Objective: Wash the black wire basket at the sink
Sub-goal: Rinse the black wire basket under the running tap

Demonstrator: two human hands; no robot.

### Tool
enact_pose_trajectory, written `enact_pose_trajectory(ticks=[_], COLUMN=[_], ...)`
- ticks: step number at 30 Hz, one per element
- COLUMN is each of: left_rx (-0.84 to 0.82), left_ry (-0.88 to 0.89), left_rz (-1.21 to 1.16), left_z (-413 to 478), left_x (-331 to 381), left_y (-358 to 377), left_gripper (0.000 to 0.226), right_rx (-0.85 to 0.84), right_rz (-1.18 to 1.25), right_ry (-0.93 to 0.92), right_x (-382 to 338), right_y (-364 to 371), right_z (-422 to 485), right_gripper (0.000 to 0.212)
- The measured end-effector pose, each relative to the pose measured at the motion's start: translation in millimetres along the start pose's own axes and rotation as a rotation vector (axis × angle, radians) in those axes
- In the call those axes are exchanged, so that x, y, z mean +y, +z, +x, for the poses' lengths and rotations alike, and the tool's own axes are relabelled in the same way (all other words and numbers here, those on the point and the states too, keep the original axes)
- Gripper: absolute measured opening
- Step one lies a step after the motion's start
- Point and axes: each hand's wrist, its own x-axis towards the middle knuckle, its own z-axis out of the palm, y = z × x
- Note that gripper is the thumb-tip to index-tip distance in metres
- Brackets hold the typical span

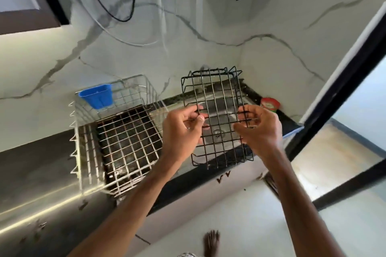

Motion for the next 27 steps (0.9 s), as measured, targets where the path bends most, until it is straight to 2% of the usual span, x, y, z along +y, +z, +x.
enact_pose_trajectory(ticks=[11,15,20,24,27], left_rx=[-0.006,0.031,0.144,0.234,0.290], left_ry=[-0.178,-0.237,-0.353,-0.458,-0.523], left_rz=[-0.008,0.026,0.045,0.001,-0.024], left_z=[114.2,145.9,177.7,196.5,205.7], left_x=[-16.4,-18.3,-25.6,-33.0,-46.1], left_y=[139.7,177.3,221.8,247.0,256.1], left_gripper=[0.032,0.035,0.029,0.031,0.030], right_rx=[-0.074,-0.151,-0.285,-0.506,-0.671], right_rz=[-0.025,-0.012,-0.031,-0.041,-0.003], right_ry=[0.063,0.082,0.000,-0.078,-0.058], right_x=[99.2,128.2,159.0,178.3,190.1], right_y=[-39.7,-45.1,-47.6,-50.1,-47.0], right_z=[163.1,216.0,281.7,325.4,353.2], right_gripper=[0.035,0.038,0.037,0.040,0.043])
